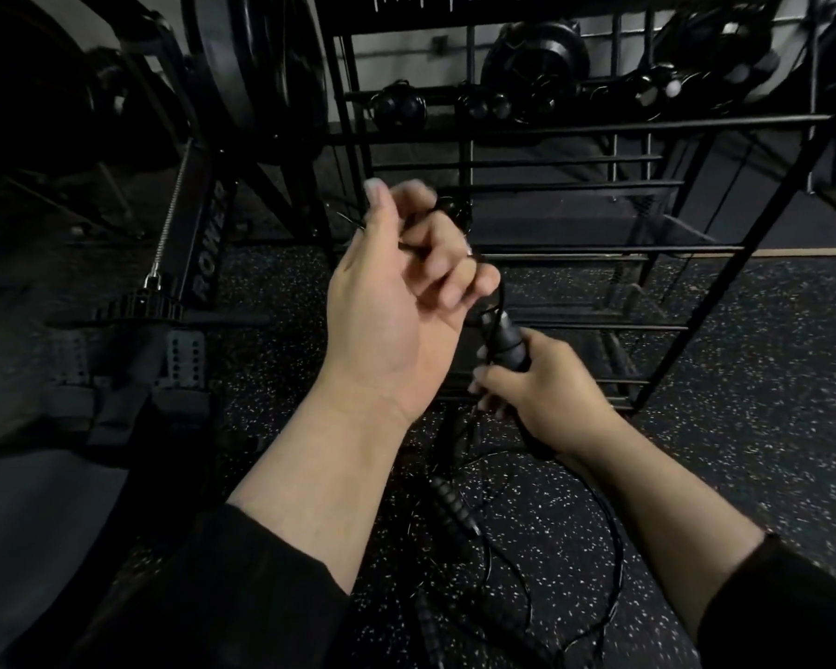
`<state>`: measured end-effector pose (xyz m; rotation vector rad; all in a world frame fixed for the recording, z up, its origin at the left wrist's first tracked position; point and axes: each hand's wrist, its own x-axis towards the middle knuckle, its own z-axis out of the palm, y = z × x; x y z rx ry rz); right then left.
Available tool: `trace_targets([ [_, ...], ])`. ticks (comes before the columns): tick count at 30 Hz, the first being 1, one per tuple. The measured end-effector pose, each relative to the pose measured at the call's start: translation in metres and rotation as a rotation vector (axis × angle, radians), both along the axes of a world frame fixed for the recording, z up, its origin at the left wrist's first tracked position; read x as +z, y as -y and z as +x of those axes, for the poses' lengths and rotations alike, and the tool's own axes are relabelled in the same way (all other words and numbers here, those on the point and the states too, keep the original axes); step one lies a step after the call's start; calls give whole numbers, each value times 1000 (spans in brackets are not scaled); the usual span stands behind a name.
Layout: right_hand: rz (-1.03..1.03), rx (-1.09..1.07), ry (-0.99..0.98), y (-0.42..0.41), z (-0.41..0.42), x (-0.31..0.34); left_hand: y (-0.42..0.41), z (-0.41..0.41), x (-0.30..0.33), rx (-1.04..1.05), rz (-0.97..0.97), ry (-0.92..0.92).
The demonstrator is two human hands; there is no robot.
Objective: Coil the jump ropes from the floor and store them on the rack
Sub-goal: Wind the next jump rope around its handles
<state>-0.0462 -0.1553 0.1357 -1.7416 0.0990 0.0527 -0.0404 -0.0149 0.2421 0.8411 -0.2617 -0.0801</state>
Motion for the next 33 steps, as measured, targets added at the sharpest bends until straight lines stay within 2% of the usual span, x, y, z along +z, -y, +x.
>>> trace_targets([
  [4, 75, -232, 112, 7, 6, 22, -12, 13, -15, 144, 397, 59],
  [7, 106, -297, 210, 11, 5, 51, -15, 22, -37, -39, 702, 9],
  [10, 275, -253, 222, 12, -2, 74, -9, 28, -63, -190, 1222, 156],
  [12, 326, -241, 226, 14, -7, 83, 0, 29, -79, -266, 1399, 235],
  [14, 343, -240, 243, 16, -11, 89, 10, 26, -87, -325, 1426, 236],
  [17, 386, -253, 298, 21, -15, 100, 20, 26, -85, -314, 1403, 120],
  [20, 442, -287, 354, 29, -18, 110, 20, 28, -84, -368, 1631, 157],
  [23, 485, -329, 385, 34, -18, 116, 19, 29, -87, -366, 1678, 139],
  [29, 647, -347, 413, 45, -14, 122, 22, 37, -93, -120, 1446, 89],
  [33, 541, -285, 251, 53, -7, 101, 16, 40, -83, 136, 1158, 123],
])
